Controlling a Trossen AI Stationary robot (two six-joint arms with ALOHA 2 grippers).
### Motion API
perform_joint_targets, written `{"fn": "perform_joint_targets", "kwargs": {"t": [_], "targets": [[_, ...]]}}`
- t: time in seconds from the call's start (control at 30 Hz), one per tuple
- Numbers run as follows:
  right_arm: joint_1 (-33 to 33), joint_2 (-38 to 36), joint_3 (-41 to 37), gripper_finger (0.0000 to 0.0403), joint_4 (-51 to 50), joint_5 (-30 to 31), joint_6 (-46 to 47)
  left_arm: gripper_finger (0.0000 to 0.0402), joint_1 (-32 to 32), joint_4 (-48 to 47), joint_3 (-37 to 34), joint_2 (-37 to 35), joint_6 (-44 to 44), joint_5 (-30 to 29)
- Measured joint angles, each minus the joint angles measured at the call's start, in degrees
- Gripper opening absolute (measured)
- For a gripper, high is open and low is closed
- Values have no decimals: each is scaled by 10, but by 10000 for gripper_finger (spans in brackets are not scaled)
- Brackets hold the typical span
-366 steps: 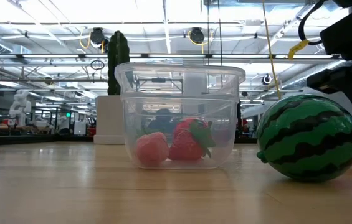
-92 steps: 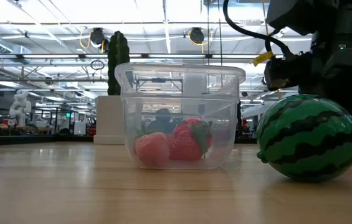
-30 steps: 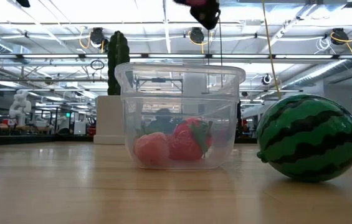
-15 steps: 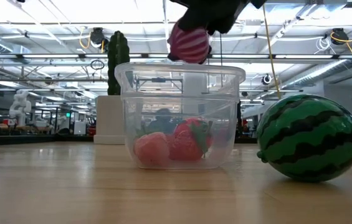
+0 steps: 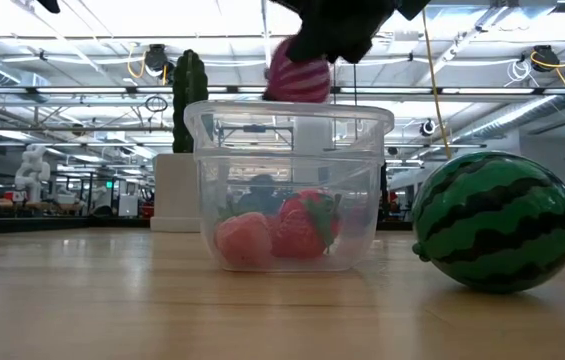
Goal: Pick and placing Produce into tupperware
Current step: Put the onion into the transparent bin, then put the watermelon into the transparent bin
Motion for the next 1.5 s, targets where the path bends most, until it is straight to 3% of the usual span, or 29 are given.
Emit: {"fn": "perform_joint_targets", "kwargs": {"t": [1.23, 1.5], "targets": [[-24, 27, 0, 279, -32, 3, -11, 230, 30, 0, 0, 0, 43, 6], [-20, -1, 112, 279, -53, 0, -12, 230, 30, 13, 0, 0, 45, 6]]}}
